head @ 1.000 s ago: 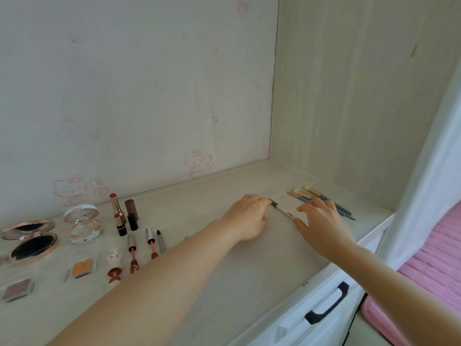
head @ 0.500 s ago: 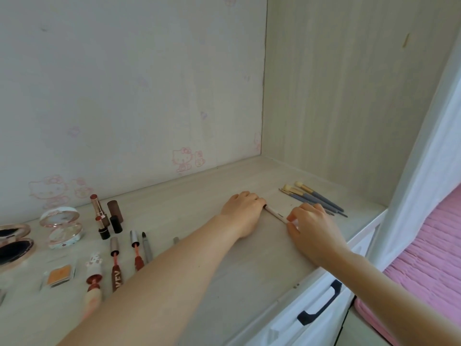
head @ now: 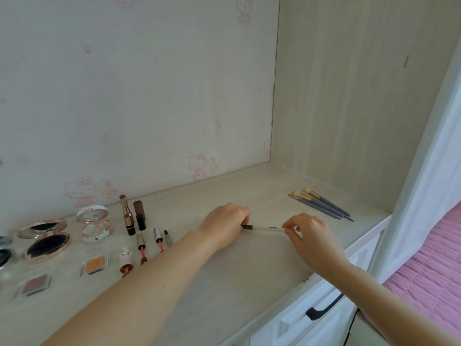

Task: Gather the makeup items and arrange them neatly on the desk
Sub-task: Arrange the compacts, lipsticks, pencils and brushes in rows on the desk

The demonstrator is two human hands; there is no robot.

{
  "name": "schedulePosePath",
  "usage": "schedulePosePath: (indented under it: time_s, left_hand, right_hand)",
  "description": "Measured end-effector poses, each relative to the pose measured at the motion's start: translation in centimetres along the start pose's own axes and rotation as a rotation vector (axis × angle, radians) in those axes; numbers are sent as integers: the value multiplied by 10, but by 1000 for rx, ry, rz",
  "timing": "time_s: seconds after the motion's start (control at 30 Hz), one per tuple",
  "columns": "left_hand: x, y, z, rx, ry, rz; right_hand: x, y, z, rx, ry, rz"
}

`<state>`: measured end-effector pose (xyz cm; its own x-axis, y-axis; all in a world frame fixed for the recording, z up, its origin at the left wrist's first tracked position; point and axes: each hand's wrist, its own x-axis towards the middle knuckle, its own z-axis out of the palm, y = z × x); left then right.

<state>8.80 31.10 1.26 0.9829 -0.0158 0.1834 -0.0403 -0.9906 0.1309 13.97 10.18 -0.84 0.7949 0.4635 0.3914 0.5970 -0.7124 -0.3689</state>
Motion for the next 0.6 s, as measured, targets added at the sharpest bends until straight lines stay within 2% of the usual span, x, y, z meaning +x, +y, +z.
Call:
schedulePosePath:
  time_s: [0.23, 0.37, 0.47, 0.6]
  left_hand:
    - [-40, -24, -26, -341, 58, -94]
    - [-69, -35, -46, -571, 176, -205]
    - [-91, -42, -62, -850, 280, -316]
    - [-120, -52, -81, -1272, 397, -429]
  right_hand:
    - [3, -26, -2, 150, 18, -42]
    - [4, -49, -2, 252, -2, -54]
    - [4, -70, 0, 308, -14, -80]
    - [-3, -104, 1, 399, -115, -158]
